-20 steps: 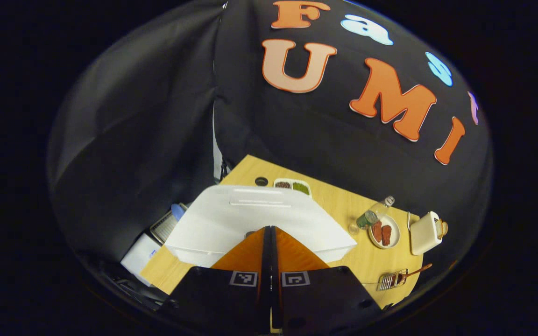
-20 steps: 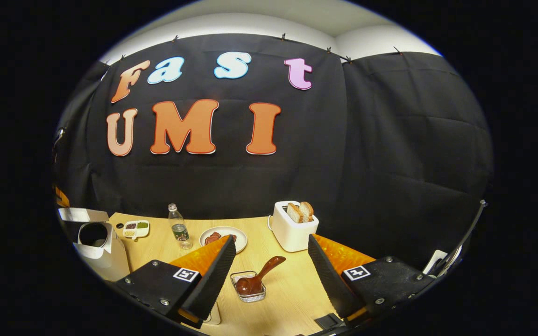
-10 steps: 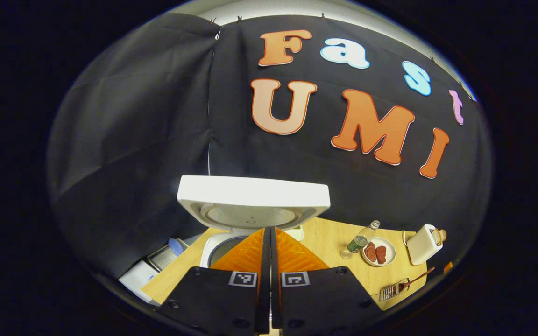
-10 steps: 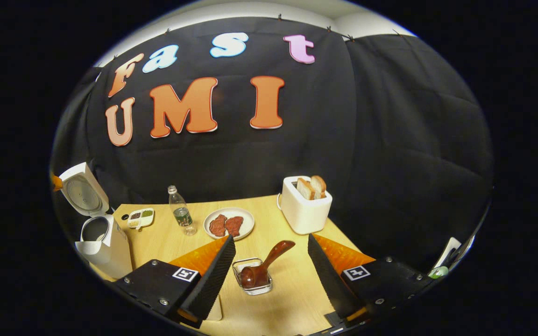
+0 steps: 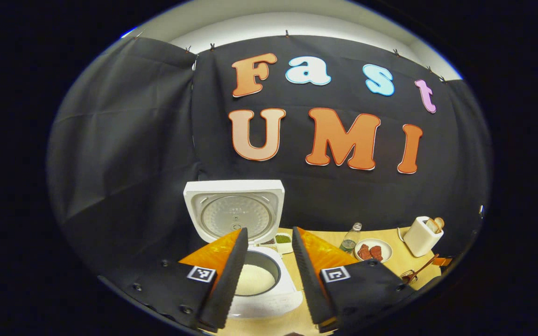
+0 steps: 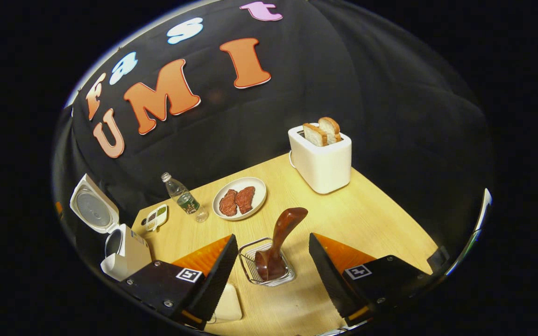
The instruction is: Close the left gripper, press the button to open the rice cooker; take a wooden spoon from the chopstick holder with the right hand, scoop a spoonful of rice and pour it into the rice cooker, then put the wooden spoon back into the chopstick holder.
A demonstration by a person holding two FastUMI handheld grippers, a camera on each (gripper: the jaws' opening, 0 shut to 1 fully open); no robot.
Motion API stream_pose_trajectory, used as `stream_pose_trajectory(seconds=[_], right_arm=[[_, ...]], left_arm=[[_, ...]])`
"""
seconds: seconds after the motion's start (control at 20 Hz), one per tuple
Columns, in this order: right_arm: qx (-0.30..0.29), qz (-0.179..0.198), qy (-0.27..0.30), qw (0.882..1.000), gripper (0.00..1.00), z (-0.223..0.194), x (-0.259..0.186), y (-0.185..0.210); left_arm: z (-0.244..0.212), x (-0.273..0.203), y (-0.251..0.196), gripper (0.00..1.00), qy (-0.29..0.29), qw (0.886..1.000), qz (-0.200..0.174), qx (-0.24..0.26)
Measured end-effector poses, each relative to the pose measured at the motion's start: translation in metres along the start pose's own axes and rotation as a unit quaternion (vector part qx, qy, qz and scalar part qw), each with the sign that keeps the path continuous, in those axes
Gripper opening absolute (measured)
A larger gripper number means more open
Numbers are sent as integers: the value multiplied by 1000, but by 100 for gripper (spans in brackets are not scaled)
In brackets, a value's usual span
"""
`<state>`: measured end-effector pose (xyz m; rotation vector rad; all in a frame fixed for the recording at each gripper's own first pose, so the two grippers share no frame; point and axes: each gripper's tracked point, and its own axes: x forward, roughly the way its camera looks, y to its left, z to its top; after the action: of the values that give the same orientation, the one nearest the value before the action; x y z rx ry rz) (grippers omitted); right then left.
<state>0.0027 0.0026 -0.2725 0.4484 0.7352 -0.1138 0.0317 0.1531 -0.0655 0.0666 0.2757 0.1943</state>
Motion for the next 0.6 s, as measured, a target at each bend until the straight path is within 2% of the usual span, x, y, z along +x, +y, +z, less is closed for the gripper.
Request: stream_pose_trajectory(seconds=[0.1, 0.3, 0.45, 0.5, 0.55, 0.6], right_arm=[[5, 9, 22, 1000, 94, -6, 18, -6], [28, 34, 56, 997, 94, -15, 44, -10], [37, 58, 54, 996, 92, -13, 59, -7], [37, 56, 52, 996, 83, -13, 64, -7], [36, 57, 58, 996, 78, -15, 68, -10], [37, 60, 59, 996, 65, -16, 71, -9]], left_arm=[[0, -13, -4, 77, -8, 1000, 17, 22], [0, -43, -9, 79, -27, 996, 48, 66], [-6, -59, -13, 81, -19, 996, 63, 68], [-10, -63, -11, 79, -13, 995, 69, 66], [-14, -66, -10, 82, -6, 995, 73, 62], [-15, -68, -10, 79, -2, 995, 77, 59]])
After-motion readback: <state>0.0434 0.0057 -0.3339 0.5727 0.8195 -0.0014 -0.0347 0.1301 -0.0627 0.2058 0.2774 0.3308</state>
